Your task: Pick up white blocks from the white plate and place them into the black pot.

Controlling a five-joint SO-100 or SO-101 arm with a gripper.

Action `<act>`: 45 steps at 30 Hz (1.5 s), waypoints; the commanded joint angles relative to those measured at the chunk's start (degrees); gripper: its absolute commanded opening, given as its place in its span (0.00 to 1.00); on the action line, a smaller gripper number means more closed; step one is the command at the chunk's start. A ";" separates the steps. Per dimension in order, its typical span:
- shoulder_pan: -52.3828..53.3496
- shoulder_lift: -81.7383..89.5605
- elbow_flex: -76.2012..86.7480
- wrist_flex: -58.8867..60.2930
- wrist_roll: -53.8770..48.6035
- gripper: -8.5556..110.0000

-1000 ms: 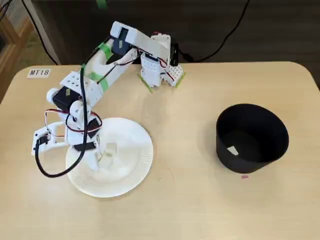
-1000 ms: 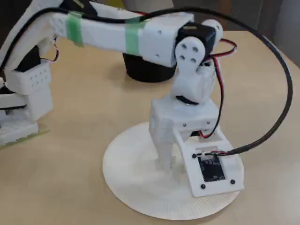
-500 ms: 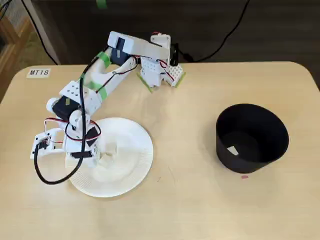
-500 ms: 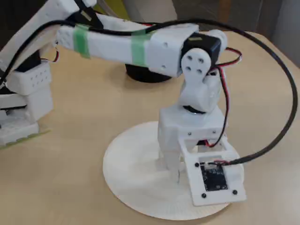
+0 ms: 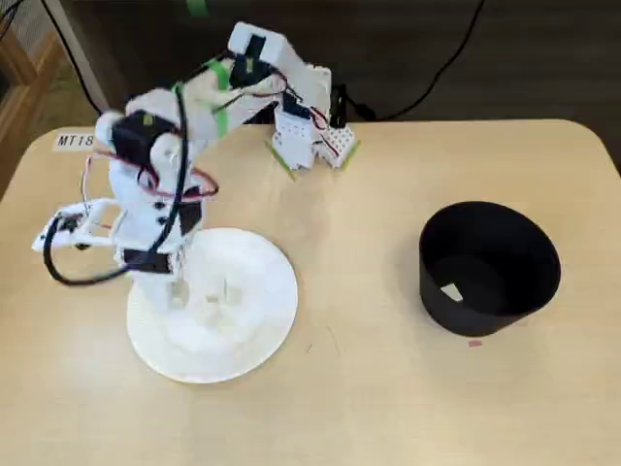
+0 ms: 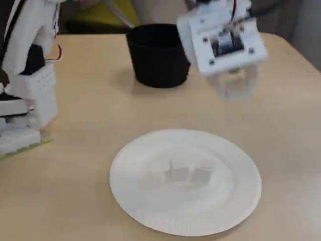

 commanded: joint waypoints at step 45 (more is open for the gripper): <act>-56.43 26.98 49.22 -28.65 3.69 0.15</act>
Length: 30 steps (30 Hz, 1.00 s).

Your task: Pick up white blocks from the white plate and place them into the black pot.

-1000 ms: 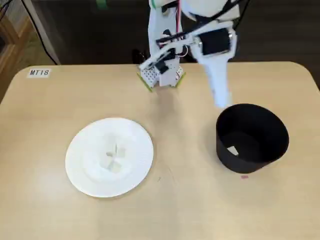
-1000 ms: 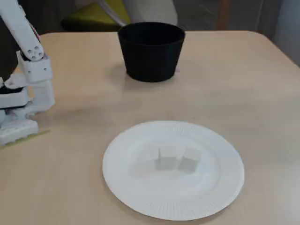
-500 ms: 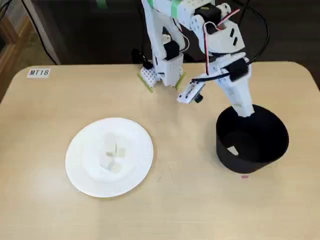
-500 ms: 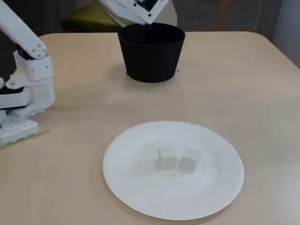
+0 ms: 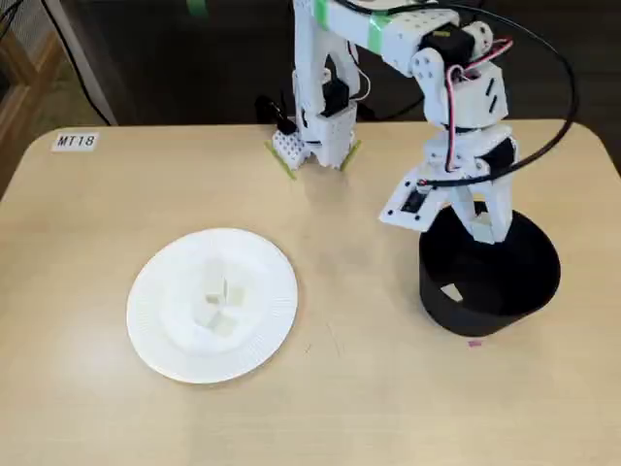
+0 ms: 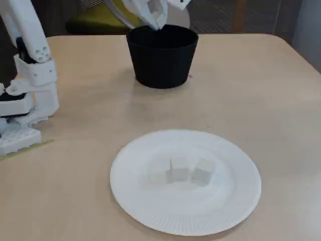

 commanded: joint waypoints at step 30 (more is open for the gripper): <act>54.67 11.78 -2.72 30.41 48.25 0.05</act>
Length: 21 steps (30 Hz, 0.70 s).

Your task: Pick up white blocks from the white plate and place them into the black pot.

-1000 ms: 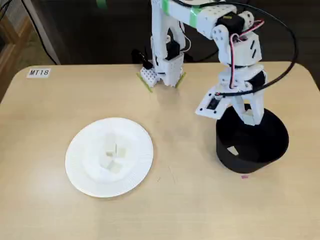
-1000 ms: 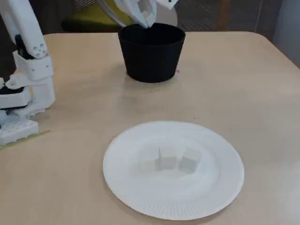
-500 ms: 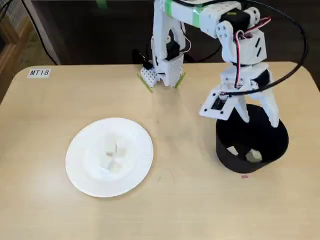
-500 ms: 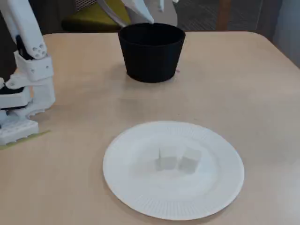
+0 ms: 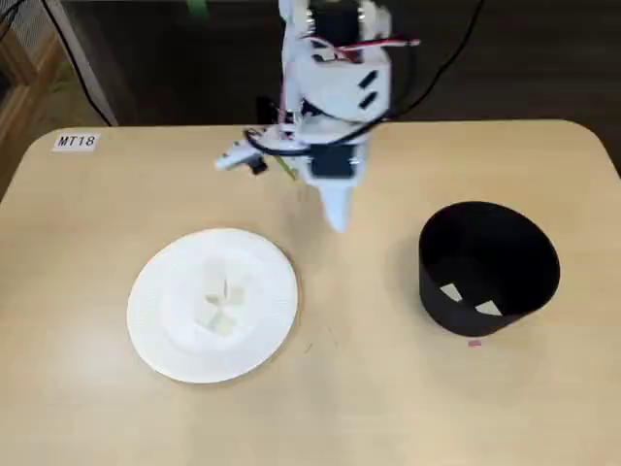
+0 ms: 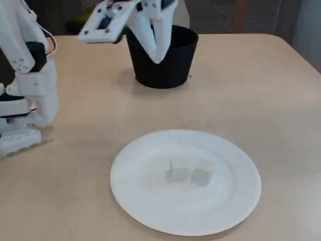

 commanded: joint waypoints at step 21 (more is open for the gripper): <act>22.24 6.24 21.88 0.53 44.47 0.05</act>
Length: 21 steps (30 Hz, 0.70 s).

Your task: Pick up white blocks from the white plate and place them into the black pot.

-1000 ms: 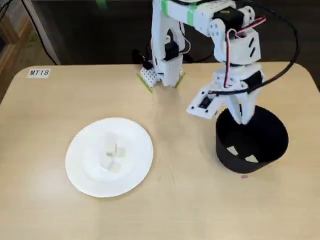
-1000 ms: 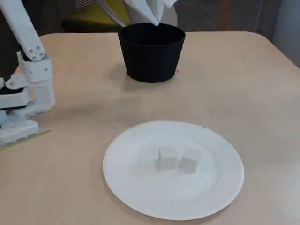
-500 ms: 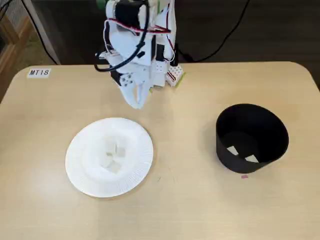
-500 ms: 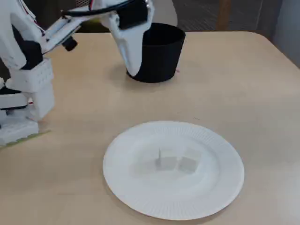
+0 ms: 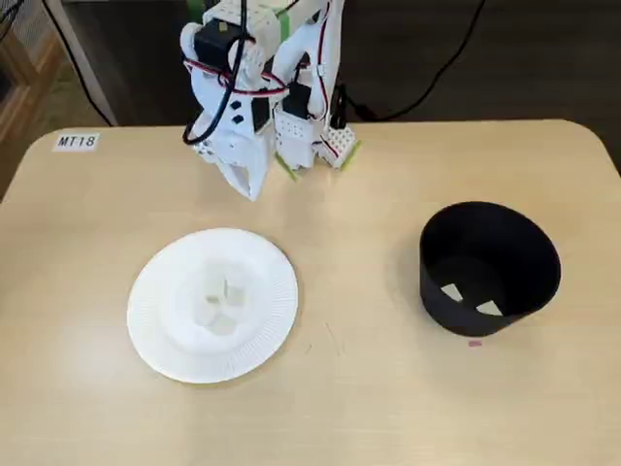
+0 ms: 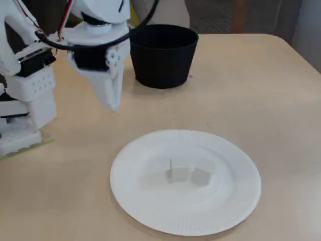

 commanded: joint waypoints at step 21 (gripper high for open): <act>-6.33 -18.81 -4.22 -25.22 -11.78 0.25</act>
